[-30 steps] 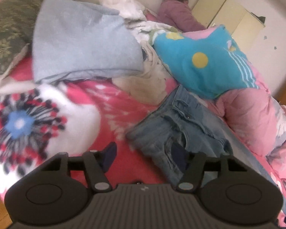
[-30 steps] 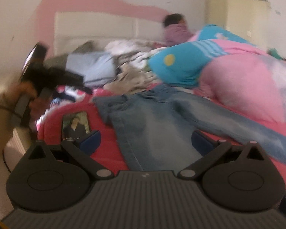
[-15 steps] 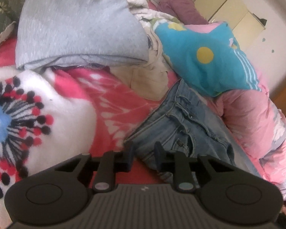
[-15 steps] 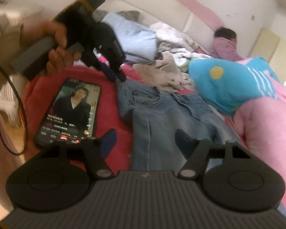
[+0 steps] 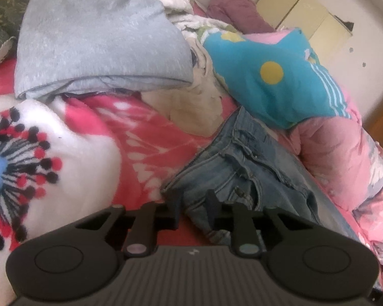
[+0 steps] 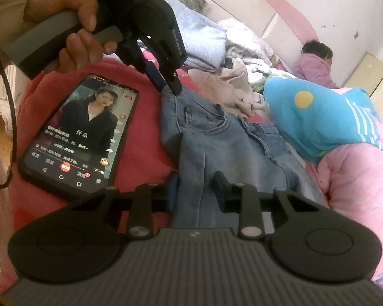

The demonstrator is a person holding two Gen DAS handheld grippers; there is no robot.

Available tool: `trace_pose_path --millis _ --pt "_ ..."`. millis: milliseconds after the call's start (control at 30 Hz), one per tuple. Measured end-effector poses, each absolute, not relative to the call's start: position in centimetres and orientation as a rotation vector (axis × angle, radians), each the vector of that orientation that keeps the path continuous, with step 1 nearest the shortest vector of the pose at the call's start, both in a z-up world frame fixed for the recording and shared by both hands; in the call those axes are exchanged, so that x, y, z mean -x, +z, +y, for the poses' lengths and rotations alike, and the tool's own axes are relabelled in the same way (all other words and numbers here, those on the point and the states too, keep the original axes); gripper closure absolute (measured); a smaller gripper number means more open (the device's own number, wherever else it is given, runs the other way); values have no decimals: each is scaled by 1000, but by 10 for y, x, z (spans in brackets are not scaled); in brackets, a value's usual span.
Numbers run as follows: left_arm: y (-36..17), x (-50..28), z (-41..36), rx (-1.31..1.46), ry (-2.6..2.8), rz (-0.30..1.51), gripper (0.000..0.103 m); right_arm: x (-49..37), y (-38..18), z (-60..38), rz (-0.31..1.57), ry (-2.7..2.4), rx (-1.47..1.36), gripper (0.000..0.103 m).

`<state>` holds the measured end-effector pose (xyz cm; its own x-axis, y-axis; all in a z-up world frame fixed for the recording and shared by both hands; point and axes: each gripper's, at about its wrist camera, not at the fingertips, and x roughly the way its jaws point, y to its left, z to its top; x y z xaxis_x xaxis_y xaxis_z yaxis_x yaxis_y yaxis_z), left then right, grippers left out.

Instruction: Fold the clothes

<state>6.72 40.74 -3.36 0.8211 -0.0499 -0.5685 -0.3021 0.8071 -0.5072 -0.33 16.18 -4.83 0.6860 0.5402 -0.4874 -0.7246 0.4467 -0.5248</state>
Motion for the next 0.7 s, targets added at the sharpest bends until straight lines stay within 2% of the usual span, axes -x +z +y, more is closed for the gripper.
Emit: trace_pose_path --millis 67,167,333,700 --pt "-33 -68 409 642 154 586 90 1 -50 161 273 794 770 92" --pt "-29 -65 418 703 156 533 91 -1 -45 156 277 803 742 99" --pt "-29 -65 423 731 167 508 92 -3 -22 142 301 869 618 101" --pt "-36 -64 427 707 192 513 92 -16 -37 139 411 985 513 101"
